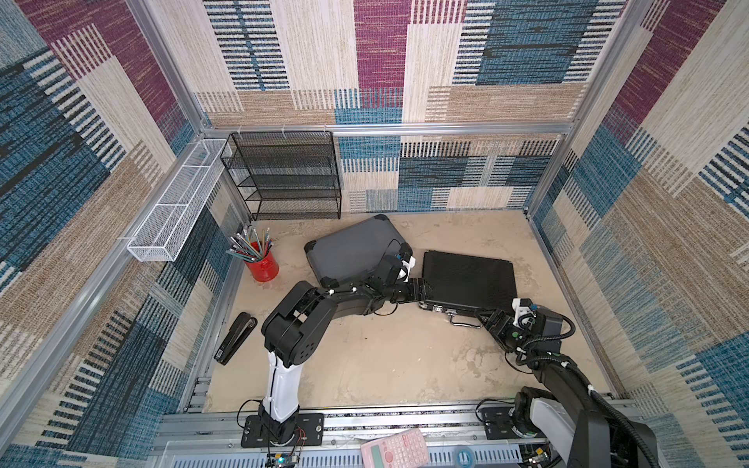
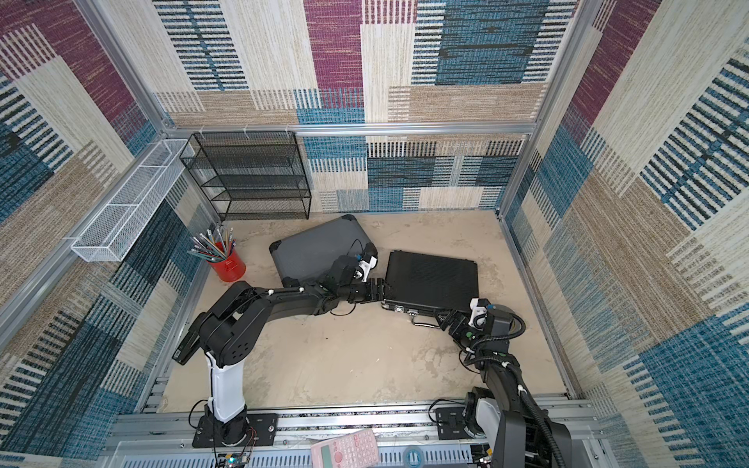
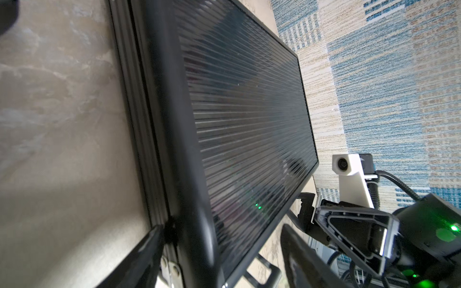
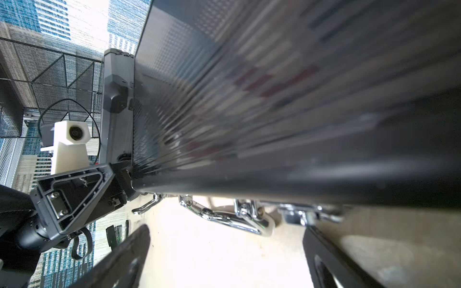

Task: Open the poker set cases
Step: Open the fastener on the poker set case.

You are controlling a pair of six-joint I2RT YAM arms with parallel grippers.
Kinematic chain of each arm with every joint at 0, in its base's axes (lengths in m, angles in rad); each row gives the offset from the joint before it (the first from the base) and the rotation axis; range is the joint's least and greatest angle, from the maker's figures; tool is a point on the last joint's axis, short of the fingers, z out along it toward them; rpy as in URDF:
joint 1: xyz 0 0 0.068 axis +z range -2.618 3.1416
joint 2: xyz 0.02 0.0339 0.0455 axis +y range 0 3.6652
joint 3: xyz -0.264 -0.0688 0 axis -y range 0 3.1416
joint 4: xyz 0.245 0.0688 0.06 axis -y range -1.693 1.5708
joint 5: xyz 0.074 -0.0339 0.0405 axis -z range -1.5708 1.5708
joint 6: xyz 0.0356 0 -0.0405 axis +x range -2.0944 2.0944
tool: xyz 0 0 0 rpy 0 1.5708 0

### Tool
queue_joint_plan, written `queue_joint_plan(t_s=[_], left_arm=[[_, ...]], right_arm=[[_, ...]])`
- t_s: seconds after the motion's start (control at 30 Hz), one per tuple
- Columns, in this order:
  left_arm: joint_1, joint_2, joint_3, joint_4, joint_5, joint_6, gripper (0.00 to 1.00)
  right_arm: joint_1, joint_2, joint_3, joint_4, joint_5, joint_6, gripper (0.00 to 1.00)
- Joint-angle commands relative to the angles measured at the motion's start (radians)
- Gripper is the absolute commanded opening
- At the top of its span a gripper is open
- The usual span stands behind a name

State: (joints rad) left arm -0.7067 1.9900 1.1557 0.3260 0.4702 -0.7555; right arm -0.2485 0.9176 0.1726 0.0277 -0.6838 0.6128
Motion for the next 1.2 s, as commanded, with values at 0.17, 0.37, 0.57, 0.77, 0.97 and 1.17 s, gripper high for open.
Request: queue_joint_plan(t_s=[0.17,0.37,0.57,0.77,0.97,1.17], left_arm=[[0.012,-0.032,-0.013,0.013,0.013,0.009,0.75],[0.012,-0.051,-0.030,0.010,0.002,0.020,0.75],[0.012,-0.038,-0.026,0.019,0.025,0.019,0.75],[0.012,-0.033,-0.018,0.017,0.042,0.024,0.75],[0.013,-0.019,-0.007,0.025,0.074,0.021,0.75],[0.013,-0.012,-0.001,0.026,0.101,0.028,0.75]], right_arm=[[0.000,0.029,0.011,-0.007,0.097,-0.006,0.99],[0.000,0.070,0.037,0.019,0.126,-0.015,0.99],[-0.007,0.105,0.039,0.059,0.126,-0.005,0.99],[-0.018,0.087,0.036,0.068,0.108,-0.013,0.99],[-0.054,0.075,0.011,0.114,0.056,-0.022,1.00],[-0.054,0.044,0.008,0.126,0.012,-0.052,1.00]])
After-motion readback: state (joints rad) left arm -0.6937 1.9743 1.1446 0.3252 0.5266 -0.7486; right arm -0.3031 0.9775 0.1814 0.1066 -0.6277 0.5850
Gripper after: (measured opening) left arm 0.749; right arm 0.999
